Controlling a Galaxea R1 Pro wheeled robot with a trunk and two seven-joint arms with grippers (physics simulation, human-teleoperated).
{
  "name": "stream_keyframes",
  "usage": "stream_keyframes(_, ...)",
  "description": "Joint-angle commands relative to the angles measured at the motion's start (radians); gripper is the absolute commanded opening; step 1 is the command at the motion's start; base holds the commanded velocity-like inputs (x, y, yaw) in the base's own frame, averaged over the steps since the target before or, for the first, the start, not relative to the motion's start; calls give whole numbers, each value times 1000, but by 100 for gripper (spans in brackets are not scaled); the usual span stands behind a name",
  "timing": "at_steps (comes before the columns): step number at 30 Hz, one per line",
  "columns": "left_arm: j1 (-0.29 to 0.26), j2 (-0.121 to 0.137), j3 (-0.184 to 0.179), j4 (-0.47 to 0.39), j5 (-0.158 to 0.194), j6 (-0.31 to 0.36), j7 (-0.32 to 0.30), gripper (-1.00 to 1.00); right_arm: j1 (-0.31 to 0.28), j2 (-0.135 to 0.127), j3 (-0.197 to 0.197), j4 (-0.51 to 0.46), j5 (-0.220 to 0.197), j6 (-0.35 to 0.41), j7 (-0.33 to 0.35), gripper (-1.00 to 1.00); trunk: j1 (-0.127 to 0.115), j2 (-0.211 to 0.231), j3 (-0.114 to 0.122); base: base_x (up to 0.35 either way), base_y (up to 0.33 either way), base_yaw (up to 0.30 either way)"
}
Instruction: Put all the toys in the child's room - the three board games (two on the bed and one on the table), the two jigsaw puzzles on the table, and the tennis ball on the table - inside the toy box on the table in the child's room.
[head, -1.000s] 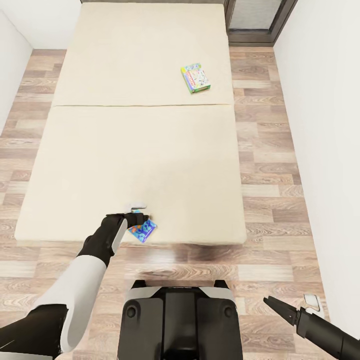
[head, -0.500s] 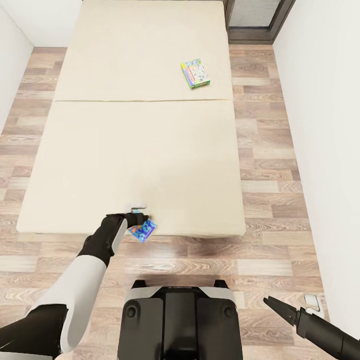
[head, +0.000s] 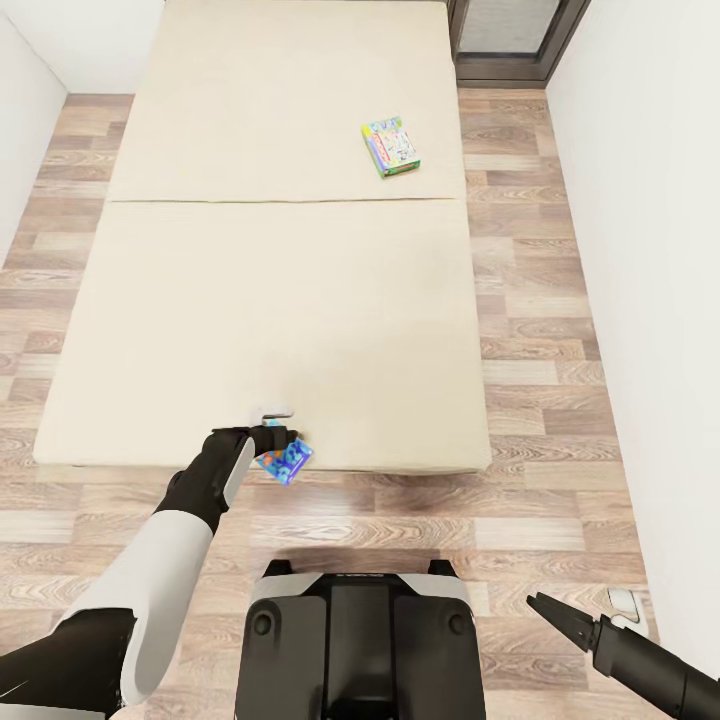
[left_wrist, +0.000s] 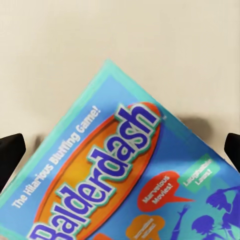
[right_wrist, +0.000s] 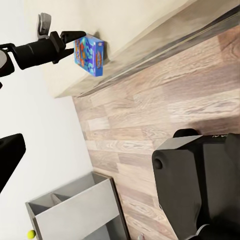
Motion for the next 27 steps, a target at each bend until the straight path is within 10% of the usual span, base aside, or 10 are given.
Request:
stream_keyframes(1,0,-1,4,-1,-1,5,-2,100,0,0,0,0,-2,8,2,100,1,-2,-1,0,0,0)
stream_keyframes(27,0,17,18,-95,8,29,-10,100,0,0,0,1,-1,8,1,100,1,-2,-1,0,0,0)
